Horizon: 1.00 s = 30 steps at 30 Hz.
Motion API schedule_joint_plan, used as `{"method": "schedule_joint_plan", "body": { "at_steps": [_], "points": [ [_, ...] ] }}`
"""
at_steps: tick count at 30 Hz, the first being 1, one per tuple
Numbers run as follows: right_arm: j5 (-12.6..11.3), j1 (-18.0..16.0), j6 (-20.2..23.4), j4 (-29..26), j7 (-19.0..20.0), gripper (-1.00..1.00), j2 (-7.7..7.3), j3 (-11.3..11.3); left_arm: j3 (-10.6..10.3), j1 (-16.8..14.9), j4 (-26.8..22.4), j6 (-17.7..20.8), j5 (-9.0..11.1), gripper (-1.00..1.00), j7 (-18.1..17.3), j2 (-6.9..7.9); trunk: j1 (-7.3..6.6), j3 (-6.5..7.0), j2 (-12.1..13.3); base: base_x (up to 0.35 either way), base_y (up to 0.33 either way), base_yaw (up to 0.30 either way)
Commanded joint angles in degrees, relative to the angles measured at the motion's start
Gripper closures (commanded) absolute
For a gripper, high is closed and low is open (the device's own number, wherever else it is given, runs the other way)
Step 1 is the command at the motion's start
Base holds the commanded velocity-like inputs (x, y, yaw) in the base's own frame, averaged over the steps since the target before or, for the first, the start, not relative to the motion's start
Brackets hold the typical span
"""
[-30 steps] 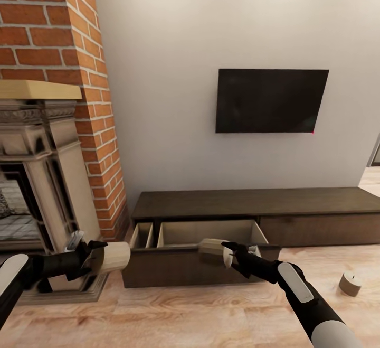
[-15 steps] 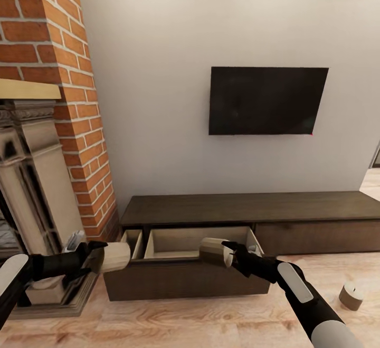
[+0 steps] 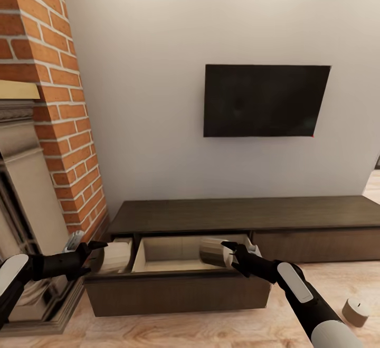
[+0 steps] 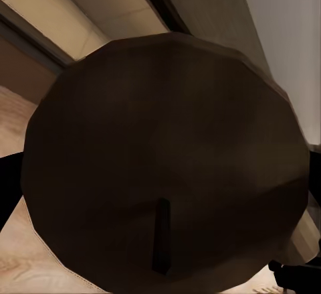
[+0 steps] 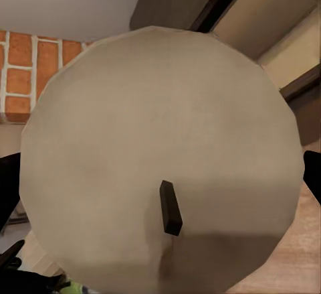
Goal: Place each of the two pumpkins and all three candles from the living room inside a cabinet in the living room (use any cabinet), then make sure every cabinet is closed, and position the cauldron so it is next to a table in the living room.
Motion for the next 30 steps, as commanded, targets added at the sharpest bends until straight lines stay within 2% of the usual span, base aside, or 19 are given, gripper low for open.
{"method": "schedule_joint_plan", "body": {
  "at_steps": [1, 8, 12, 16, 17, 19, 20, 23, 24, 25, 28, 30],
  "points": [
    [-0.2, 0.0, 0.1, 0.0, 0.3, 1.00, -0.05, 0.1, 0.1, -0.1, 0.0, 0.1, 1.1, 1.00, 0.5, -0.01, 0.02, -0.06, 0.0, 0.260, -0.006, 0.000],
    [-0.1, 0.0, 0.1, -0.6, -0.2, 1.00, 0.27, 0.5, -0.1, -0.1, -0.4, 0.1, 1.0, 1.00, 0.5, 0.02, 0.02, -0.06, 0.0, 0.266, -0.001, 0.000],
    [1.1, 0.0, 0.1, -1.0, -2.1, 1.00, 0.30, 1.0, -1.7, -0.1, -1.2, 0.1, 0.9, 1.00, 0.5, 0.07, 0.02, -0.06, 0.0, 0.268, 0.000, 0.000],
    [6.0, -0.1, 0.2, -1.4, -9.5, 1.00, 0.46, 1.1, -3.2, 0.0, -5.9, 0.0, 0.6, 1.00, 0.6, 0.15, 0.02, -0.06, 0.0, 0.266, 0.000, 0.000],
    [7.5, -0.1, 0.5, -3.5, -12.0, 1.00, 0.51, 1.2, -3.6, 0.3, -7.2, 0.0, 0.5, 1.00, 0.8, 0.15, 0.02, -0.06, 0.0, 0.250, 0.000, 0.000],
    [8.6, -0.1, 0.8, -9.3, -15.8, 1.00, 0.50, 1.7, -4.3, 0.6, -8.3, 0.0, 0.3, 1.00, 0.9, 0.16, 0.02, -0.06, 0.0, 0.244, 0.000, 0.000],
    [8.9, -0.1, 1.4, -14.9, -20.6, 1.00, 0.51, 2.7, -4.6, 0.7, -8.8, -0.1, 0.2, 1.00, 1.0, 0.16, 0.02, -0.06, 0.0, 0.232, 0.000, 0.000],
    [8.7, -0.1, 2.3, -24.9, -33.6, 1.00, 0.67, 6.1, -5.1, 0.8, -9.9, -0.1, 0.2, 1.00, 1.1, 0.16, 0.02, -0.06, 0.0, 0.206, 0.000, 0.000],
    [8.6, -0.1, 2.5, -28.1, -37.0, 1.00, 1.07, 7.6, -5.4, 0.9, -10.5, -0.1, 0.1, 1.00, 1.3, 0.14, 0.02, -0.06, 0.0, 0.184, 0.000, 0.000],
    [8.4, -0.2, 2.6, -31.7, -40.9, 1.00, 2.24, 10.1, -6.3, 1.1, -11.7, -0.2, -0.6, 1.00, 2.0, 0.11, 0.02, -0.06, 0.0, 0.169, 0.000, 0.000],
    [8.2, -0.1, 2.8, -34.4, -45.3, 1.00, 4.44, 13.7, -7.4, 1.2, -14.4, -0.4, -3.5, 1.00, 5.7, -0.21, 0.02, -0.06, 0.0, 0.114, 0.000, 0.000],
    [8.3, -0.1, 3.0, -34.8, -46.9, 1.00, 6.34, 15.8, -7.7, 1.2, -16.8, -0.5, -5.2, 1.00, 10.2, -0.68, 0.02, -0.06, 0.0, 0.031, 0.000, 0.000]
  ]
}}
